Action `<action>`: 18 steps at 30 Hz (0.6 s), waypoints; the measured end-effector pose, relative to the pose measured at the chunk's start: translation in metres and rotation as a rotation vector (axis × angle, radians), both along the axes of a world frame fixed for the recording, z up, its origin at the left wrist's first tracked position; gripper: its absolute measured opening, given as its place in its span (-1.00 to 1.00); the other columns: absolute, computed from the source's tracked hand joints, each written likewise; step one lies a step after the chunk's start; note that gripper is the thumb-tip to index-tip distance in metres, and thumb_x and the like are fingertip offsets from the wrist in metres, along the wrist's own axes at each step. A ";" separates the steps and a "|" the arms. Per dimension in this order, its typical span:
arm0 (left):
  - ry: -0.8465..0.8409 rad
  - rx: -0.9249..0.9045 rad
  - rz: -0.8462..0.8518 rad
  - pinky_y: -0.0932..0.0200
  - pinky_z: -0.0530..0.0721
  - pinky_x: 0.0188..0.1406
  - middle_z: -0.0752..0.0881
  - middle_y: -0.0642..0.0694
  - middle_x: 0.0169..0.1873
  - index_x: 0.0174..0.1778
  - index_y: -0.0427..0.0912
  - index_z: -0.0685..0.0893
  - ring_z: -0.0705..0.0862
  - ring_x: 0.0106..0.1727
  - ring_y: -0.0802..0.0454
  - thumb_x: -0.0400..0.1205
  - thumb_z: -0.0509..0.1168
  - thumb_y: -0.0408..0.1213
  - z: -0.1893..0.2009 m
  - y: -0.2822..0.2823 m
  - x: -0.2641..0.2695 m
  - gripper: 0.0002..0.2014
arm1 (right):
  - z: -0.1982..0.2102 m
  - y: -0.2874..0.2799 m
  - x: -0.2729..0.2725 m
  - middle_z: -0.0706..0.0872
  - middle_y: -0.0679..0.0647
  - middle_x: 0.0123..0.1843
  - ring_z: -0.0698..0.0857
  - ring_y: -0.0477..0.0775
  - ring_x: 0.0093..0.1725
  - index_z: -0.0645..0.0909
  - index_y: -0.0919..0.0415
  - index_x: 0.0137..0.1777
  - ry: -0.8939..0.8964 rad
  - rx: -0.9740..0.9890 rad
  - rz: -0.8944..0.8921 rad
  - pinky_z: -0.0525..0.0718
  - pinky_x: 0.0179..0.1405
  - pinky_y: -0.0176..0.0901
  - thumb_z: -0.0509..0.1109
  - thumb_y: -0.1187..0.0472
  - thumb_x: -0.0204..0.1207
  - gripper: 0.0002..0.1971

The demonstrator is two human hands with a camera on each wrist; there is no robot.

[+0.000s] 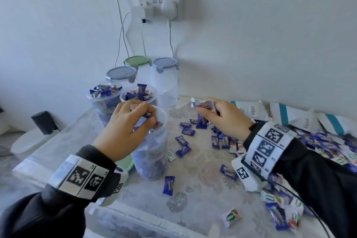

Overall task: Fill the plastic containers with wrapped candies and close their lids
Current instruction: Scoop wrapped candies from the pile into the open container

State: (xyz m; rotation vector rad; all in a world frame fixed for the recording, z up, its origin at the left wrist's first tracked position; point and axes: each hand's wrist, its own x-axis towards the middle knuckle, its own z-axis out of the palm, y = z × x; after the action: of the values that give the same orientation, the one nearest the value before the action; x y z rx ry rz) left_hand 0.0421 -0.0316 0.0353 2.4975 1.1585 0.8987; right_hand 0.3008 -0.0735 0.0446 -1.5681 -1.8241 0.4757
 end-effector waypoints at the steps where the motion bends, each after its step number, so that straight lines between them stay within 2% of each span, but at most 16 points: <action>1: 0.008 -0.022 0.019 0.01 0.28 0.40 0.60 -0.03 0.17 -0.07 0.18 0.59 0.39 0.37 -0.15 0.49 -0.01 0.24 -0.002 -0.001 -0.003 -0.64 | 0.008 0.003 -0.009 0.77 0.06 -0.08 0.70 -0.17 -0.09 0.66 0.01 0.19 0.006 0.025 0.026 0.55 -0.12 -0.25 0.25 0.00 0.63 -0.76; 3: -0.031 -0.064 0.055 0.01 0.19 0.44 0.42 -0.05 0.42 0.12 0.29 0.61 0.22 0.54 -0.06 0.44 0.02 0.32 -0.004 -0.006 -0.007 -0.55 | 0.022 0.011 -0.028 0.69 -0.14 -0.24 0.62 -0.39 -0.27 0.67 0.07 0.12 0.013 0.066 0.074 0.45 -0.28 -0.40 0.26 0.03 0.64 -0.79; 5: -0.102 -0.061 0.065 -0.02 0.23 0.48 0.34 -0.02 0.49 0.31 0.39 0.45 0.19 0.57 0.03 0.42 0.07 0.35 -0.008 -0.009 -0.012 -0.48 | 0.032 0.021 -0.045 0.59 -0.25 -0.34 0.57 -0.47 -0.34 0.66 0.13 0.10 0.013 0.093 0.120 0.40 -0.31 -0.51 0.28 0.07 0.64 -0.79; 6: -0.134 -0.053 0.070 0.02 0.26 0.46 0.34 0.02 0.49 0.40 0.36 0.36 0.21 0.55 0.09 0.41 0.09 0.36 -0.012 -0.010 -0.014 -0.41 | 0.036 0.025 -0.054 0.57 -0.26 -0.35 0.56 -0.47 -0.35 0.66 0.13 0.11 0.004 0.098 0.144 0.41 -0.31 -0.54 0.29 0.07 0.64 -0.80; 9: -0.227 -0.135 0.111 0.21 0.25 0.41 0.32 0.15 0.47 0.55 0.08 0.22 0.23 0.46 0.32 0.31 0.16 0.44 -0.025 -0.012 -0.019 -0.09 | 0.043 0.039 -0.077 0.53 -0.10 -0.37 0.50 -0.22 -0.39 0.67 0.13 0.13 -0.064 0.066 0.219 0.39 -0.36 -0.47 0.33 0.04 0.61 -0.78; 11: -0.291 -0.220 0.098 0.21 0.27 0.43 0.30 0.15 0.51 0.58 0.02 0.17 0.25 0.50 0.30 0.23 0.15 0.56 -0.033 -0.014 -0.017 0.06 | 0.044 0.044 -0.086 0.57 0.01 -0.35 0.49 -0.11 -0.39 0.65 0.20 0.10 -0.132 0.025 0.279 0.38 -0.38 -0.39 0.38 -0.01 0.56 -0.71; 13: -0.351 -0.291 0.083 0.38 0.26 0.37 0.28 0.20 0.50 0.57 0.08 0.14 0.25 0.50 0.33 0.19 0.19 0.55 -0.036 -0.016 -0.017 0.07 | 0.045 0.047 -0.094 0.64 0.05 -0.26 0.54 -0.06 -0.34 0.60 0.17 0.09 -0.186 -0.018 0.319 0.41 -0.35 -0.35 0.46 -0.07 0.48 -0.65; 15: -0.393 -0.323 0.077 0.67 0.22 0.21 0.27 0.28 0.46 0.55 0.15 0.11 0.25 0.43 0.50 0.23 0.23 0.43 -0.036 -0.017 -0.016 -0.02 | 0.046 0.049 -0.099 0.59 -0.04 -0.29 0.52 -0.22 -0.38 0.57 0.13 0.15 -0.191 -0.029 0.320 0.42 -0.37 -0.45 0.50 -0.08 0.43 -0.60; 16: -0.410 -0.333 0.070 0.75 0.22 0.14 0.28 0.30 0.44 0.55 0.14 0.11 0.27 0.37 0.61 0.24 0.23 0.39 -0.036 -0.017 -0.016 -0.04 | 0.046 0.050 -0.100 0.55 -0.08 -0.32 0.51 -0.27 -0.40 0.56 0.13 0.16 -0.177 -0.022 0.307 0.42 -0.39 -0.49 0.49 -0.07 0.43 -0.59; 18: -0.438 -0.346 0.052 0.78 0.24 0.11 0.33 0.31 0.40 0.55 0.13 0.13 0.25 0.29 0.76 0.26 0.25 0.36 -0.037 -0.017 -0.015 -0.06 | 0.044 0.051 -0.103 0.56 -0.11 -0.28 0.53 -0.26 -0.34 0.59 0.16 0.11 -0.127 0.024 0.283 0.43 -0.33 -0.53 0.46 -0.05 0.47 -0.66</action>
State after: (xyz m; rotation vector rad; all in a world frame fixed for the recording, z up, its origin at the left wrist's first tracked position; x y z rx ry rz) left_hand 0.0266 -0.0483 -0.0017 1.8846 1.1170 1.0827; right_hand 0.1974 -0.0222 0.0890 -1.3554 -2.1554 0.4887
